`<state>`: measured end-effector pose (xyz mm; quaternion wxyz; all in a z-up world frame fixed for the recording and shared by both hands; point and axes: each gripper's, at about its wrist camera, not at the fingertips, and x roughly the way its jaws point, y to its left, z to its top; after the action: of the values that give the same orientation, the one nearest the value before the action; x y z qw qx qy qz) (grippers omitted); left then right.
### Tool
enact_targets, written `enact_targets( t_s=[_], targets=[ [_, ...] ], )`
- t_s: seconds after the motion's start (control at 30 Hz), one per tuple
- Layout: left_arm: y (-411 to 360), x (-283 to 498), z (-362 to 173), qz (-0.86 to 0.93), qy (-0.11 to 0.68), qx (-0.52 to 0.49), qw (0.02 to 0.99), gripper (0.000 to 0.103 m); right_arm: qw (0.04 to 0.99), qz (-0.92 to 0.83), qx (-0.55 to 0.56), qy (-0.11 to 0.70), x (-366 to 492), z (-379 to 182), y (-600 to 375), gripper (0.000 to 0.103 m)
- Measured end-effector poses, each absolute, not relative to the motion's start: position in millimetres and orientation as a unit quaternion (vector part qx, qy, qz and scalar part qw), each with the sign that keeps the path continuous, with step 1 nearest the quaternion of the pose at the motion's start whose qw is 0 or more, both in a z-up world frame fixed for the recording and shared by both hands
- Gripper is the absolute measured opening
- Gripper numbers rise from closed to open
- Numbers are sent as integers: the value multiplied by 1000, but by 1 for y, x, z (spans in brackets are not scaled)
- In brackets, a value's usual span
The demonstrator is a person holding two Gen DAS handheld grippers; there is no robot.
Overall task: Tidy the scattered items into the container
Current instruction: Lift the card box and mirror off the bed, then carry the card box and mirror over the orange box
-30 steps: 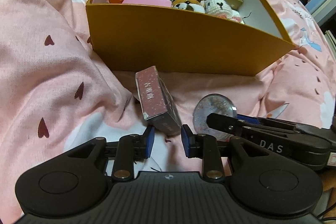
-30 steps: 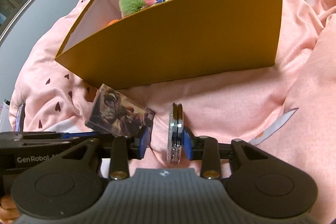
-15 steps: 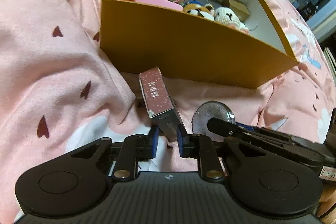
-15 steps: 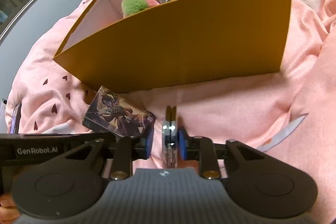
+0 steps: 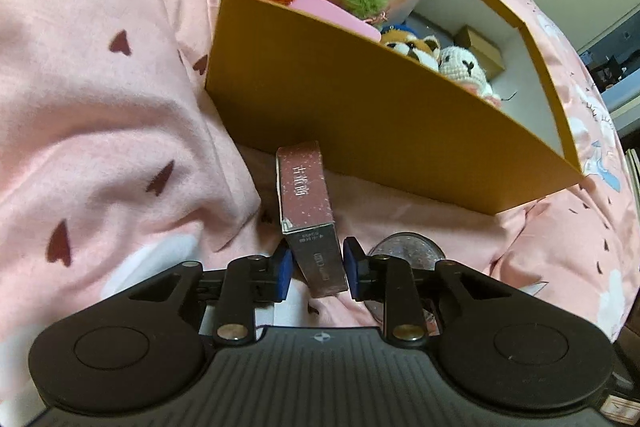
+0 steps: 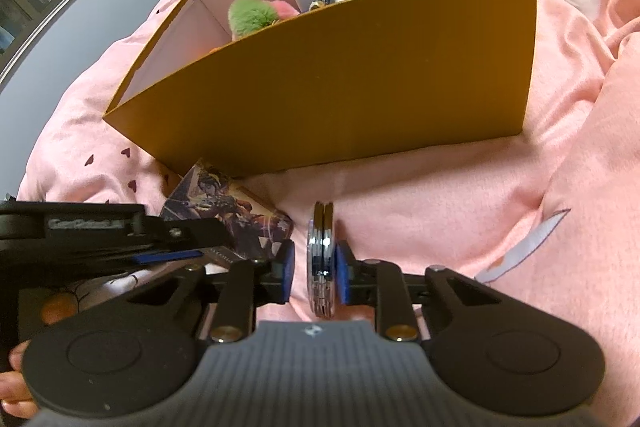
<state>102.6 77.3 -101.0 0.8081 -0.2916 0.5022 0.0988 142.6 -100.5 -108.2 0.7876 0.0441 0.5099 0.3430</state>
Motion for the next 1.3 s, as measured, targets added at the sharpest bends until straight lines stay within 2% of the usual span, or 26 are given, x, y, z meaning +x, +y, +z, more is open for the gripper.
enact_targets(
  t_s=[0.1, 0.13, 0.4, 0.73, 1.07, 1.3],
  targets=[
    [75, 101, -100, 96, 498, -285, 813, 28, 788, 339, 43, 512, 142, -109, -101, 23],
    [75, 100, -99, 94, 498, -283, 814, 28, 790, 335, 43, 511, 143, -109, -102, 16],
    [72, 95, -77, 48, 501, -253, 826, 27, 794, 337, 62, 502, 148, -97, -114, 15],
    [72, 101, -9, -43, 471, -230, 851, 26, 807, 349, 80, 470, 164, -52, -144, 15],
    [69, 161, 39, -95, 428, -222, 871, 26, 848, 352, 97, 384, 191, 22, -173, 15],
    [59, 228, 16, -131, 464, -245, 841, 26, 876, 328, 86, 344, 223, 38, -172, 15]
  ],
)
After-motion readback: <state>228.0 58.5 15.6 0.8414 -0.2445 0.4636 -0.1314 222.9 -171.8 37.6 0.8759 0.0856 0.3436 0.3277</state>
